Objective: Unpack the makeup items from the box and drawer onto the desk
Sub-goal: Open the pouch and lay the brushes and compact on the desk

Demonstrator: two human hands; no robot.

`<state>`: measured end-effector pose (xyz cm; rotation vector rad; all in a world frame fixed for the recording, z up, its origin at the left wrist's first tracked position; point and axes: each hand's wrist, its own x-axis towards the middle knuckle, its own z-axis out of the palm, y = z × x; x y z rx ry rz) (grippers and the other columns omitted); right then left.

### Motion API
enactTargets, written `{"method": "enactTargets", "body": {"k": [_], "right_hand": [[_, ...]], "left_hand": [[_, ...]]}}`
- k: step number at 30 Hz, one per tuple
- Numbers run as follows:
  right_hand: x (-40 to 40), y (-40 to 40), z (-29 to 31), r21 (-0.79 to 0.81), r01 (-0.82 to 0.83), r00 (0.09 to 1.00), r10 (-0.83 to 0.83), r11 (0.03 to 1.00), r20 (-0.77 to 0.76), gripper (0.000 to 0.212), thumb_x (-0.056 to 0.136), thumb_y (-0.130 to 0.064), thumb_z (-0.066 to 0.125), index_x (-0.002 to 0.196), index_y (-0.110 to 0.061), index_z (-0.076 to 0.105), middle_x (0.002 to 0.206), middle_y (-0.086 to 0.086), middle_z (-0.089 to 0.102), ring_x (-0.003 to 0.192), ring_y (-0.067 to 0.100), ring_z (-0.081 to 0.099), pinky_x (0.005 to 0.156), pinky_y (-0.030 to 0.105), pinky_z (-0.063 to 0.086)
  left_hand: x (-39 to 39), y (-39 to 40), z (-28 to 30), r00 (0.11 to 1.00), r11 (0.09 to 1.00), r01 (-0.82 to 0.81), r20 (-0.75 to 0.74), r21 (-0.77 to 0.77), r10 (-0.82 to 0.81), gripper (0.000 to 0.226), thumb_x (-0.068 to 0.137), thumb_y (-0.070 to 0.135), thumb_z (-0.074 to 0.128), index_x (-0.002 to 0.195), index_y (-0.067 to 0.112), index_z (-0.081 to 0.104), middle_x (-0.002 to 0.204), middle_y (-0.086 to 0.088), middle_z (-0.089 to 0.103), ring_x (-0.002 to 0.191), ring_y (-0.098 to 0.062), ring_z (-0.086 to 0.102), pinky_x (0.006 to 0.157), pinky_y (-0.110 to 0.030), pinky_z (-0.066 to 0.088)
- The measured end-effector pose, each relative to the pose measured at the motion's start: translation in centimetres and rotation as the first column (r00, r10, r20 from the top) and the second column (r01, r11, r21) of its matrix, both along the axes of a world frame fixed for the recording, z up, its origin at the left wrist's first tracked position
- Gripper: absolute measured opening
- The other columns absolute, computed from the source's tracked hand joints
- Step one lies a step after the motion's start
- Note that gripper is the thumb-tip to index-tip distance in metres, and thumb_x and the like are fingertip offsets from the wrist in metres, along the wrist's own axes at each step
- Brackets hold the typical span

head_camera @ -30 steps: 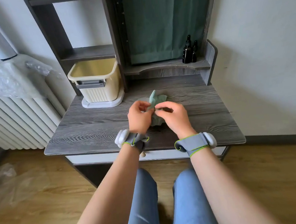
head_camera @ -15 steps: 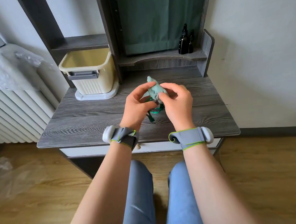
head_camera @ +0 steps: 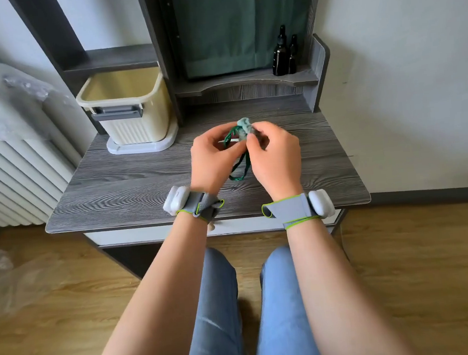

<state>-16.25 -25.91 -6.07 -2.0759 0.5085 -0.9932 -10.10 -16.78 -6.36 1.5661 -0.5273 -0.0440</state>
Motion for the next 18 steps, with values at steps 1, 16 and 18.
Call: {"method": "enactTargets", "body": {"k": [1,16,18], "right_hand": [[-0.1,-0.1,0.0,-0.001,0.017,1.0,-0.017,1.0,-0.01,0.022,0.082,-0.022,0.058,0.1,-0.016,0.07,0.089,0.002,0.074,0.084,0.025,0.067,0.074,0.037,0.053],[-0.4,0.0,-0.8,0.12,0.038,0.999,-0.034,0.992,-0.032,0.008,0.077,-0.018,0.066,0.084,-0.018,0.069,0.067,-0.009,0.064,0.066,0.014,0.063,0.062,0.025,0.045],[-0.2,0.0,-0.6,0.11,0.045,0.998,-0.039,0.993,-0.054,0.01,0.074,-0.016,0.065,0.083,-0.018,0.069,0.066,-0.01,0.063,0.068,0.016,0.064,0.062,0.026,0.047]], "left_hand": [[-0.1,-0.1,0.1,0.998,0.999,-0.022,0.058,0.042,0.02,0.03,0.075,0.004,0.075,0.101,0.017,0.072,0.088,0.006,0.073,0.078,-0.001,0.067,0.075,-0.021,0.053],[0.0,-0.1,-1.0,0.972,0.977,-0.107,0.228,0.186,0.063,0.018,0.076,0.003,0.072,0.094,0.007,0.073,0.079,0.004,0.07,0.069,0.004,0.06,0.069,-0.017,0.051],[-0.1,-0.1,-1.0,0.96,0.971,-0.16,0.256,0.177,0.112,0.019,0.076,0.001,0.07,0.093,0.009,0.073,0.079,0.006,0.069,0.069,0.009,0.06,0.07,-0.01,0.048]]}}
